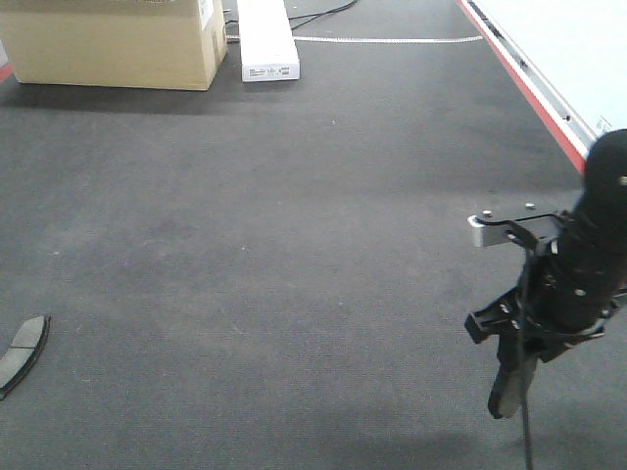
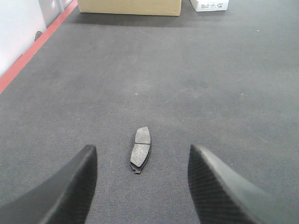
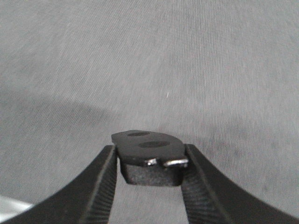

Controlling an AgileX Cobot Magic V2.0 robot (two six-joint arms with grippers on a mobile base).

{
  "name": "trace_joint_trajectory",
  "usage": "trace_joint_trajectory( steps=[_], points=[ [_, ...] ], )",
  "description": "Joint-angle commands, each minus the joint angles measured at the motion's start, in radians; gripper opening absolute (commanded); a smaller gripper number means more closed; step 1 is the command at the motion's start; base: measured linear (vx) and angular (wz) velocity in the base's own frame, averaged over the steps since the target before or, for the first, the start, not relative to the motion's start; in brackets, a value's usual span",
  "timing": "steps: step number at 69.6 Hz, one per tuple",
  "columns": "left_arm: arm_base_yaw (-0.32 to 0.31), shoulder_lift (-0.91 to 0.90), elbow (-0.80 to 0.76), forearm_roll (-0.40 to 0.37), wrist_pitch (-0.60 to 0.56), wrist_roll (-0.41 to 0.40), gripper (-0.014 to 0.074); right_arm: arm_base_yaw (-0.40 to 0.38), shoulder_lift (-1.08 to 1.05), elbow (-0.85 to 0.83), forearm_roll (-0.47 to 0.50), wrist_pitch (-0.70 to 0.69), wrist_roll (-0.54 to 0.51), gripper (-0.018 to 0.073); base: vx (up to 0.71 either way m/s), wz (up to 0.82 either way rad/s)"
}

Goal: Move and align brake pads A on conveyor
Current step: 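Lower the right gripper's brake pad onto the belt beside the first pad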

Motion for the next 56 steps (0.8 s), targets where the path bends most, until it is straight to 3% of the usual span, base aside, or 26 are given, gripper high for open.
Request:
trace_joint_trajectory(
  steps=[1,23,42,49,56],
  points=[
    [-0.005,0.016,-0.017,-0.005,-0.077,-0.003,0.0423,-0.004,0.023,-0.057,-0.014,0.054,-0.009,-0.001,0.0,0.0],
    [-0.005,0.016,-0.017,-0.005,-0.077,-0.003,0.0423,-0.004,0.182,-0.133,-0.048,0.039,-0.009,-0.001,0.0,0.0],
    [-0.005,0.016,-0.017,-0.005,-0.077,-0.003,0.0423,-0.004,0.275,-0.181,-0.077,-0.053,-0.005,0.0011,0.0,0.0],
    [-0.005,0.016,-0.017,-0.005,-0.077,-0.003,0.0423,-0.004,0.286,-0.182,-0.081,-0.089,-0.004,0.0081,0.0,0.0],
    [-0.005,0.016,-0.017,-0.005,-0.077,-0.003,0.0423,-0.006,0.286,-0.182,-0.082,-0.139,-0.003,0.0217,0.0,0.0]
  ],
)
